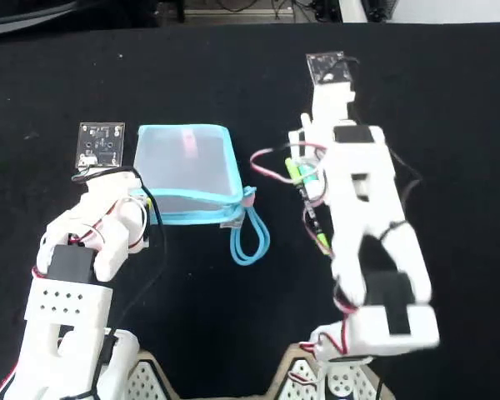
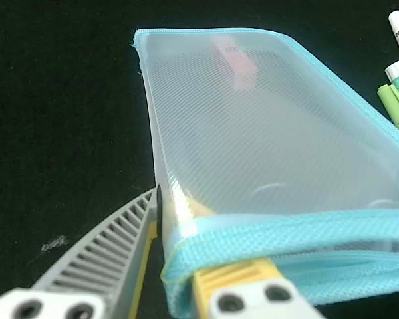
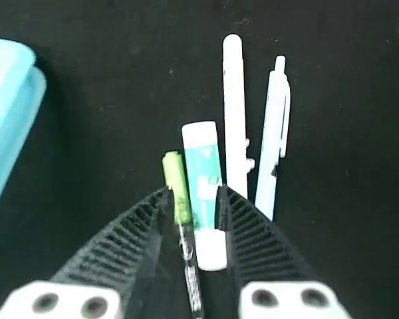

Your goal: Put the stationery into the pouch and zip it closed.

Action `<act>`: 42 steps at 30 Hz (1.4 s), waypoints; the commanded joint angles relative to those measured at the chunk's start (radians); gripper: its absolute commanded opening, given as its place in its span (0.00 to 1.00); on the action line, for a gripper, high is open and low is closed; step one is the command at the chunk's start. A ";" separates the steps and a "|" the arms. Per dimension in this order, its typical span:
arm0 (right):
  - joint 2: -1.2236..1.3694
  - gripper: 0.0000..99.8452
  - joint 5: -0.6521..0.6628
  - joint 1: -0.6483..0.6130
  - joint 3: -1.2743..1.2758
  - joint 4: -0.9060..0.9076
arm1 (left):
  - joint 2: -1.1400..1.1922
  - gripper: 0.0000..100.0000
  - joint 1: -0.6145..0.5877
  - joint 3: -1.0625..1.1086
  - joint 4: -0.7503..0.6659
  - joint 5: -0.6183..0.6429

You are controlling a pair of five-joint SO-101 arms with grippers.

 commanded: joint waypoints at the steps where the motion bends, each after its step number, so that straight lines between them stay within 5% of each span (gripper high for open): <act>1: 0.122 0.10 -0.002 0.012 -0.165 0.002 | -0.008 0.03 -0.005 -0.004 -0.011 0.009; 19: 0.493 0.18 0.091 -0.006 -0.556 0.144 | -0.008 0.03 -0.005 -0.002 -0.011 0.009; 31: 0.530 0.18 0.196 -0.078 -0.576 0.199 | -0.008 0.03 -0.005 -0.002 -0.011 0.009; 42: 0.633 0.18 0.204 -0.009 -0.665 0.203 | -0.008 0.03 -0.005 -0.002 -0.011 0.009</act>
